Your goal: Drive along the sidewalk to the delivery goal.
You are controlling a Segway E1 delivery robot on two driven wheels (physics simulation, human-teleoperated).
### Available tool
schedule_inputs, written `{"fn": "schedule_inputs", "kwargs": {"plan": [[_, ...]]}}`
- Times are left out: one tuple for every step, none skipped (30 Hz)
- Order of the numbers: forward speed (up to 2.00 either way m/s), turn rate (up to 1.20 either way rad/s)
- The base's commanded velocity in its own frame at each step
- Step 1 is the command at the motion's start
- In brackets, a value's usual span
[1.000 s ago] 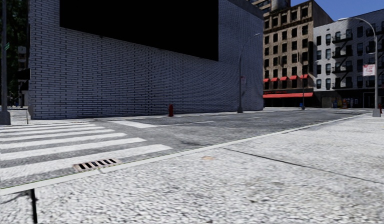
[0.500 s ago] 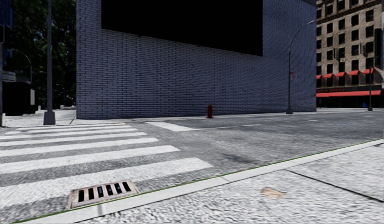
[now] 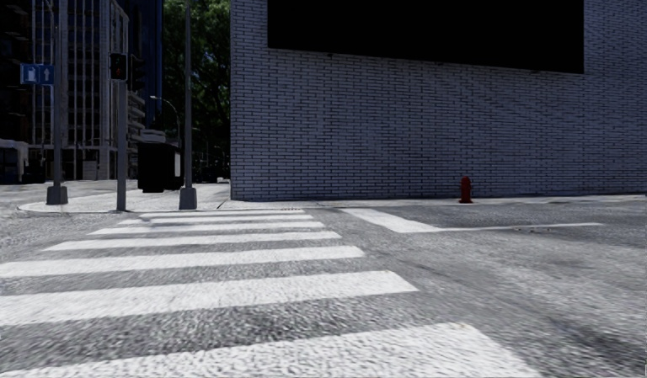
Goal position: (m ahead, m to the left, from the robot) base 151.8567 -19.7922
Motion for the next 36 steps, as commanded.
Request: {"fn": "schedule_inputs", "kwargs": {"plan": [[1.71, 0.7], [1.58, 0.7], [1.58, 0.7], [1.54, 0.7], [1.52, 0.68], [1.51, 0.61], [1.5, 0.59], [1.5, 0.59], [1.49, 0.52], [1.47, 0.3], [1.45, 0.0], [1.45, 0.0], [1.4, 0.0], [1.34, 0.0], [1.3, 0.0], [1.26, 0.0], [1.26, 0.0], [1.25, 0.0], [1.24, 0.0], [1.24, 0.0], [1.24, 0.0], [1.24, 0.0], [1.24, 0.0], [1.24, 0.0], [1.24, 0.0], [1.24, 0.0], [1.24, 0.0], [1.24, 0.0], [1.24, 0.0], [1.24, 0.0], [1.24, 0.0], [1.24, 0.0], [1.24, 0.0], [1.24, 0.0], [1.24, 0.0], [1.24, 0.0]]}}
